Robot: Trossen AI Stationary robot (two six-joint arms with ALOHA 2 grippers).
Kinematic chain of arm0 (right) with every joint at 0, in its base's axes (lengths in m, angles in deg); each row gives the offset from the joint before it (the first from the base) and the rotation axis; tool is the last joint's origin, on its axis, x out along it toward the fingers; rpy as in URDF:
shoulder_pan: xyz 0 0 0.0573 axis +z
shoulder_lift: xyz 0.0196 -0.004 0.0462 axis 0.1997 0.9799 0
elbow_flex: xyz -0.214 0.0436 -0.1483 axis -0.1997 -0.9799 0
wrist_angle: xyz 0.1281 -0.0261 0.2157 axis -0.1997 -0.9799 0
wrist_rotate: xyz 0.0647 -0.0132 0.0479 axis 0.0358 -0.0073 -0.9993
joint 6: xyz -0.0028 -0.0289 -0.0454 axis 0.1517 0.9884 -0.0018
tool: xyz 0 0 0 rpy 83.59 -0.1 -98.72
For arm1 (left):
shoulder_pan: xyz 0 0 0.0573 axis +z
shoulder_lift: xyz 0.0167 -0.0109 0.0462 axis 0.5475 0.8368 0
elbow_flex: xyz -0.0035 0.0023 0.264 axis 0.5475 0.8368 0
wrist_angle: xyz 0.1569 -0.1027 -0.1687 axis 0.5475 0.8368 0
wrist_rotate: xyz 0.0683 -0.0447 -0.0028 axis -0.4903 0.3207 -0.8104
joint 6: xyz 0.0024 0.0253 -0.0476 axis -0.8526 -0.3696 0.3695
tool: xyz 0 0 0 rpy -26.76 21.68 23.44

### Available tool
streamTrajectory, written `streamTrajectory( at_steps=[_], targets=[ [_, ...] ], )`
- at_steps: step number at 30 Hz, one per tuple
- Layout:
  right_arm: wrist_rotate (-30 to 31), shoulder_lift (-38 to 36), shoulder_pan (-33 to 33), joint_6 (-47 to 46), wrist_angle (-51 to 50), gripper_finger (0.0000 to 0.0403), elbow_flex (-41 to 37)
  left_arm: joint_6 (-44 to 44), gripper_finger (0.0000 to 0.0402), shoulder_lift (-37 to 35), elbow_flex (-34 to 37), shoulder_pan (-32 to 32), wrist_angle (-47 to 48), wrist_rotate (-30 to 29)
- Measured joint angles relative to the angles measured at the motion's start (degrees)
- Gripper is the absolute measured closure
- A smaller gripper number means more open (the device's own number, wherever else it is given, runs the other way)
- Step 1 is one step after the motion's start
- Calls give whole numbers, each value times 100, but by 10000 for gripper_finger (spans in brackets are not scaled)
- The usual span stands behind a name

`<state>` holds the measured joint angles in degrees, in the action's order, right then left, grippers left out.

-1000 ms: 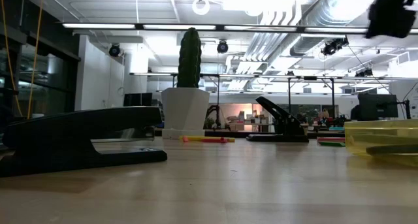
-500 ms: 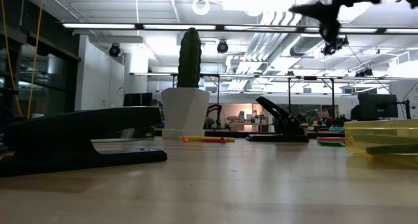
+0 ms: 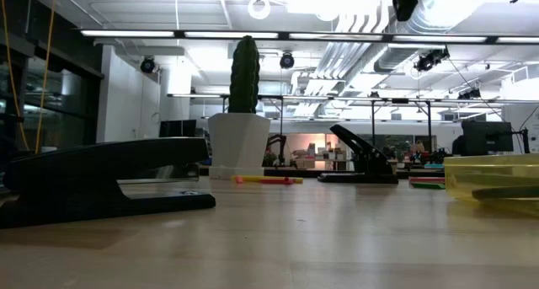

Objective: Pack school essentials
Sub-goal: Put the large green eraser on the yellow supply box

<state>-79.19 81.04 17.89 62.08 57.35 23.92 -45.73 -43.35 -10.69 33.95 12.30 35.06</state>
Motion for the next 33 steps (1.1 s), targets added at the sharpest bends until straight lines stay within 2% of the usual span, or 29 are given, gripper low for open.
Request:
streamTrajectory(
  at_steps=[12,15,19,24,26,29,33],
  targets=[
    [190,0,0,278,0,201,0,0,234,0,0,0,0,0],
    [478,-2,-9,-368,-189,201,7,0,234,1,0,0,0,0],
    [956,7,-132,-1432,-1932,201,11,0,234,0,0,0,0,0],
    [971,142,-482,-2948,-4716,201,7,0,234,1,0,0,2,0],
    [986,290,-651,-3341,-5469,201,7,0,234,0,0,2,2,0],
    [961,598,-913,-3300,-6064,201,4,0,234,2,0,0,2,0],
    [518,1205,-1279,-2672,-5864,201,4,0,234,1,0,2,4,0]
  ],
)
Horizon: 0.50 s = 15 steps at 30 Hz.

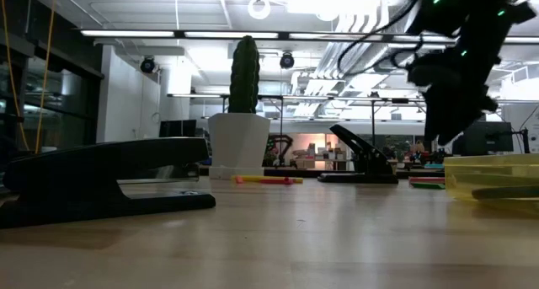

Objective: Pack school essentials
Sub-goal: Put the large green eraser on the yellow supply box

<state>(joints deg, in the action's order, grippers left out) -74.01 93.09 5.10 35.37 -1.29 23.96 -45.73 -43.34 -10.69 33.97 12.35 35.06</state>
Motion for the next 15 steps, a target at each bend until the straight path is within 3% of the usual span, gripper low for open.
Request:
streamTrajectory(
  at_steps=[8,15],
  targets=[
    [-207,1359,-589,289,309,201,0,0,234,1,0,-2,0,0],
    [-738,1840,-976,479,782,201,0,0,234,2,0,-2,0,0]
  ],
)
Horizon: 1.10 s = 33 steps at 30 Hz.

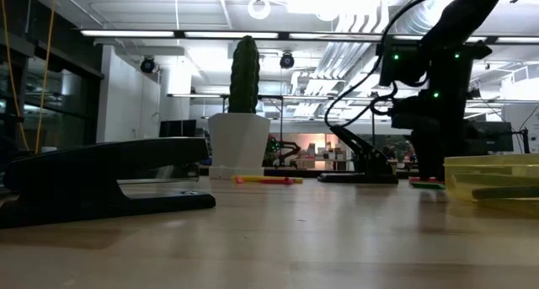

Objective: Pack school essentials
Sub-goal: Put the large green eraser on the yellow supply box

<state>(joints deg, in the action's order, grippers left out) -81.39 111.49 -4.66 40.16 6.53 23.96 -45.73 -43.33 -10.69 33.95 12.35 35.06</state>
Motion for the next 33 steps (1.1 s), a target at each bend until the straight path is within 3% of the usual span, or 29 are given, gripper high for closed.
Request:
streamTrajectory(
  at_steps=[11,23,33],
  targets=[
    [-12,559,-86,394,213,204,29,2,234,-2,0,0,0,0],
    [-5,570,-79,424,219,288,13,0,234,-1,0,0,0,0],
    [-110,507,-76,786,221,320,-2,0,234,0,0,2,80,0]
  ],
)
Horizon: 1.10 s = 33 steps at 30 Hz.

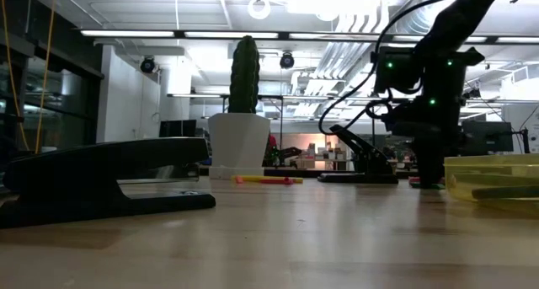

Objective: Pack school essentials
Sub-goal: Put the large green eraser on the yellow supply box

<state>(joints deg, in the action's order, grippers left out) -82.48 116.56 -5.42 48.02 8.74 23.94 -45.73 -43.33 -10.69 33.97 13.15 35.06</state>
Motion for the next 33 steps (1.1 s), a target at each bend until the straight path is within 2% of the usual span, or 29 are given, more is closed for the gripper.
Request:
streamTrajectory(
  at_steps=[5,9,15,21,24,28,33],
  targets=[
    [-463,-634,231,365,-125,324,-48,0,234,-2,0,-2,12,0],
    [-739,-1391,571,345,242,324,-27,0,234,0,0,-2,21,2],
    [-789,-2162,1176,75,2050,324,-24,0,234,0,0,-1,145,0],
    [-784,-2278,1411,393,4450,325,-16,0,234,0,0,-2,141,-22],
    [-781,-2282,1466,662,5294,325,-13,27,234,-2,0,-1,141,-24],
    [-807,-2282,1487,891,5878,325,-13,700,234,35,0,6,132,-47],
    [-827,-2282,1485,956,5993,325,-11,1044,234,248,0,138,362,-86]
  ],
)
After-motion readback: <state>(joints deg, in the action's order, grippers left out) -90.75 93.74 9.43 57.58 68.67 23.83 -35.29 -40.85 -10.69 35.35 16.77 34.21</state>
